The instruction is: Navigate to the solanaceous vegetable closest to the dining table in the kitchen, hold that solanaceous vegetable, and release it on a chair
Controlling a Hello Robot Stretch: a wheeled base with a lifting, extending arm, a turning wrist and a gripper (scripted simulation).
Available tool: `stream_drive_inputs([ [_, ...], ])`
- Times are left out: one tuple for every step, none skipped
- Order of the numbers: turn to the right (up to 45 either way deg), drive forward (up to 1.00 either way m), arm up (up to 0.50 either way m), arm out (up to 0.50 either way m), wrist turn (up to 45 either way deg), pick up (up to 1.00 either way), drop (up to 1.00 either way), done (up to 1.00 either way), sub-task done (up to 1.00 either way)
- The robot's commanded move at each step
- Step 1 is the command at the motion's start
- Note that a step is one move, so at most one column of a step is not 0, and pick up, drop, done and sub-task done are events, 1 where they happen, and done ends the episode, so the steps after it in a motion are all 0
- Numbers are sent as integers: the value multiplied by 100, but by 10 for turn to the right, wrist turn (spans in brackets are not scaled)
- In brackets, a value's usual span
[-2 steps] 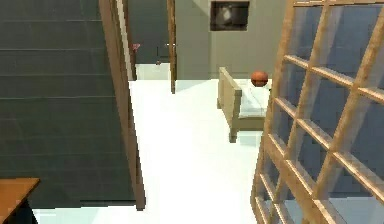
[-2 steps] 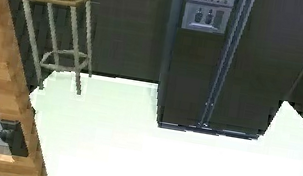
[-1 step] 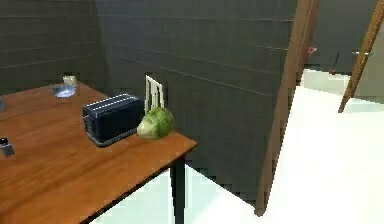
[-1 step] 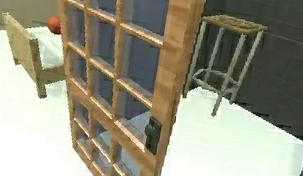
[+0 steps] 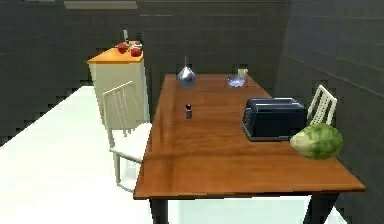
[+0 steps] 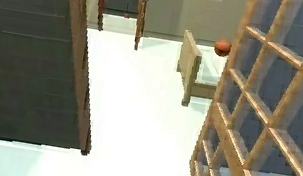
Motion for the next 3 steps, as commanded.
stream_drive_inputs([
  [-450,0,0,0,0,0,0,0,0],
  [-210,0,0,0,0,0,0,0,0],
  [0,85,0,0,0,0,0,0,0],
])
